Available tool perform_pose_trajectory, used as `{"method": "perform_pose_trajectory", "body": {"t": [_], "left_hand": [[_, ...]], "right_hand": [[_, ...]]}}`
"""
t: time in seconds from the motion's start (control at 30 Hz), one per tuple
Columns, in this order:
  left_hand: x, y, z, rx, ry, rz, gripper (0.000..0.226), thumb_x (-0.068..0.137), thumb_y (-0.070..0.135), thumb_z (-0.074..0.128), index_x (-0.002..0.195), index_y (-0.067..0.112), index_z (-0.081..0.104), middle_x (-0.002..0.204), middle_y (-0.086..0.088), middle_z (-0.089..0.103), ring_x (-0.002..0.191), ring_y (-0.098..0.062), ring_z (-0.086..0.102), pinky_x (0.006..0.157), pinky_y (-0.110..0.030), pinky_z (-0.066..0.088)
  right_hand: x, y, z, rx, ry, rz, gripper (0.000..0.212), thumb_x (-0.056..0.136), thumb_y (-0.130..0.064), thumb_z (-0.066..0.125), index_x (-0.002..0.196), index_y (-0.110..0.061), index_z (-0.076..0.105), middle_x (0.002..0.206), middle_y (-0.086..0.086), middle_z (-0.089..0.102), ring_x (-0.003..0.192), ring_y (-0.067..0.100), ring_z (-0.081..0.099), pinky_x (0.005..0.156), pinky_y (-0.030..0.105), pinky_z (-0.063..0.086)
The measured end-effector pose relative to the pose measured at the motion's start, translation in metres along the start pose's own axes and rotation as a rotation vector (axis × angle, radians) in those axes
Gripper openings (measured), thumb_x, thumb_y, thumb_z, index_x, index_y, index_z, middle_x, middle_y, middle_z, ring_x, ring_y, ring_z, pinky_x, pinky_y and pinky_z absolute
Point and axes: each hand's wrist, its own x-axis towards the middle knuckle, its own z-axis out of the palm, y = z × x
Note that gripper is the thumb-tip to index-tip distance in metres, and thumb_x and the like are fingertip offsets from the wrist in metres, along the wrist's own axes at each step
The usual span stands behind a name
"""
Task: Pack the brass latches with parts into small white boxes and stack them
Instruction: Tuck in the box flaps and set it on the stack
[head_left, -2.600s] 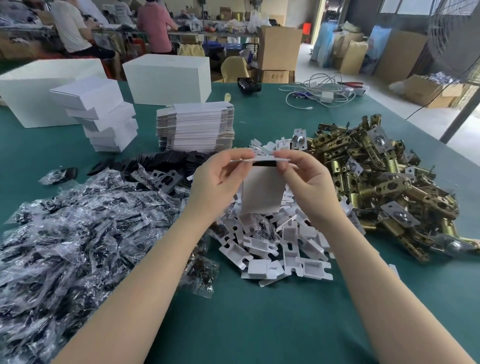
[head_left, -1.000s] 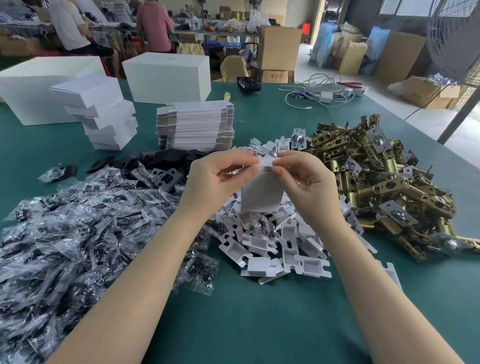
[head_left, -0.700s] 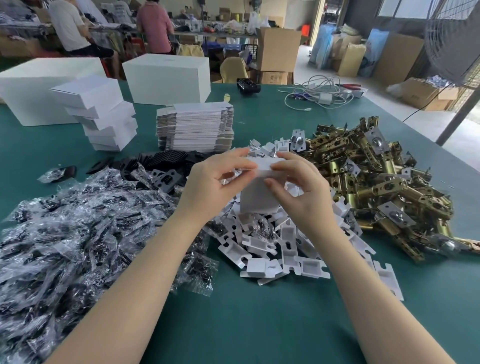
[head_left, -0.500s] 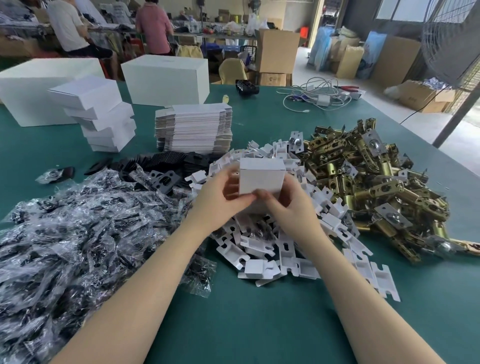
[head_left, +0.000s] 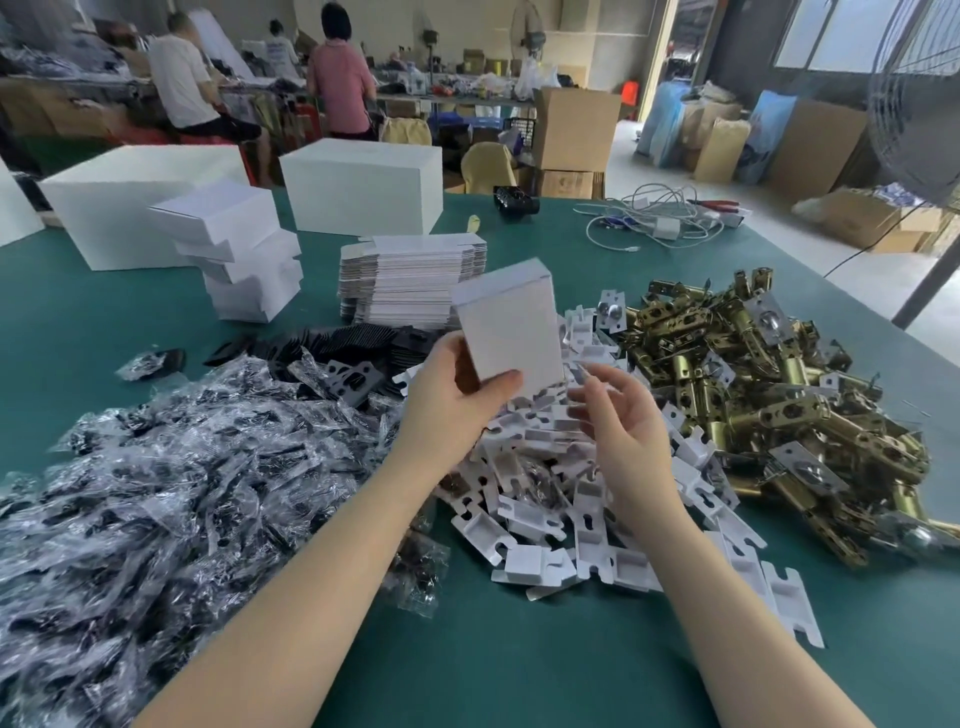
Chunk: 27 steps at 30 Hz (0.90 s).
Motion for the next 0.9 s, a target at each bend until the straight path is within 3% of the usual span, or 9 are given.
{"method": "perform_pose_trajectory", "body": {"t": [0.1,0.17,0.23,0.3,0.4,0.5,0.57,0.77,0.9], "left_hand": [[0.01,0.023,-0.023,-0.309,0.177,0.01,0.028,0.092,0.023,0.069,0.109,0.036,0.052,0.111,0.018,0.066,0.098,0.004,0.066,0.083,-0.016,0.054],[0.03,0.034,-0.046,-0.497,0.287,-0.025,0.023,0.097,0.026,0.064,0.109,0.038,0.049,0.116,0.016,0.061,0.1,0.002,0.064,0.085,-0.023,0.057],[0.059,0.038,-0.075,-0.596,0.403,-0.074,0.019,0.099,0.027,0.06,0.111,0.034,0.048,0.119,0.011,0.058,0.107,-0.007,0.061,0.082,-0.028,0.059],[0.088,0.034,-0.102,-0.564,0.516,-0.147,0.02,0.101,0.027,0.057,0.117,0.027,0.046,0.12,0.008,0.056,0.109,-0.013,0.059,0.074,-0.027,0.058],[0.118,0.008,-0.138,-0.085,0.612,-0.241,0.026,0.099,0.029,0.058,0.115,0.015,0.043,0.123,-0.006,0.055,0.088,-0.018,0.063,0.075,-0.038,0.059],[0.132,-0.026,-0.172,0.686,0.48,-0.231,0.048,0.098,0.028,0.058,0.137,0.005,0.043,0.13,-0.021,0.054,0.107,-0.042,0.06,0.09,-0.051,0.052],[0.139,-0.044,-0.186,0.965,0.376,-0.186,0.048,0.098,0.026,0.059,0.137,0.001,0.045,0.125,-0.028,0.056,0.107,-0.049,0.057,0.08,-0.052,0.047],[0.154,-0.081,-0.189,1.184,0.183,-0.064,0.051,0.098,0.019,0.06,0.143,0.016,0.036,0.118,-0.028,0.056,0.093,-0.049,0.059,0.062,-0.043,0.04],[0.164,-0.093,-0.185,1.221,0.189,-0.121,0.033,0.095,0.015,0.064,0.126,0.008,0.053,0.118,-0.028,0.052,0.092,-0.048,0.059,0.067,-0.043,0.042]], "right_hand": [[-0.005,-0.007,0.002,-0.259,0.016,-0.163,0.021,0.091,-0.041,0.054,0.112,-0.038,0.054,0.095,-0.019,0.067,0.088,0.0,0.065,0.079,0.026,0.058],[-0.01,-0.011,0.006,-0.407,-0.01,-0.257,0.023,0.091,-0.04,0.052,0.114,-0.04,0.05,0.091,-0.024,0.064,0.09,-0.005,0.062,0.076,0.019,0.053],[-0.016,-0.015,0.012,-0.549,-0.063,-0.347,0.028,0.092,-0.04,0.05,0.12,-0.036,0.051,0.093,-0.025,0.061,0.09,-0.005,0.06,0.075,0.012,0.045],[-0.022,-0.017,0.018,-0.695,-0.102,-0.464,0.032,0.094,-0.037,0.052,0.123,-0.025,0.056,0.096,-0.018,0.063,0.088,0.002,0.06,0.074,0.017,0.043],[-0.029,-0.015,0.024,-0.758,-0.097,-0.555,0.027,0.093,-0.022,0.064,0.12,-0.016,0.062,0.094,-0.007,0.069,0.083,0.01,0.062,0.07,0.024,0.043],[-0.031,-0.008,0.025,-0.771,-0.187,-0.47,0.029,0.092,-0.018,0.067,0.121,-0.018,0.063,0.093,-0.009,0.067,0.083,0.01,0.061,0.07,0.024,0.043],[-0.029,-0.003,0.025,-0.766,-0.24,-0.372,0.029,0.095,-0.026,0.061,0.124,-0.026,0.06,0.095,-0.016,0.063,0.086,0.001,0.055,0.073,0.02,0.042],[-0.024,0.005,0.027,-0.783,-0.273,-0.268,0.031,0.095,-0.035,0.056,0.126,-0.037,0.055,0.091,-0.027,0.056,0.084,-0.008,0.053,0.067,0.01,0.04],[-0.021,0.006,0.028,-0.745,-0.272,-0.214,0.03,0.094,-0.034,0.056,0.124,-0.037,0.056,0.091,-0.025,0.059,0.087,-0.004,0.058,0.073,0.019,0.051]]}}
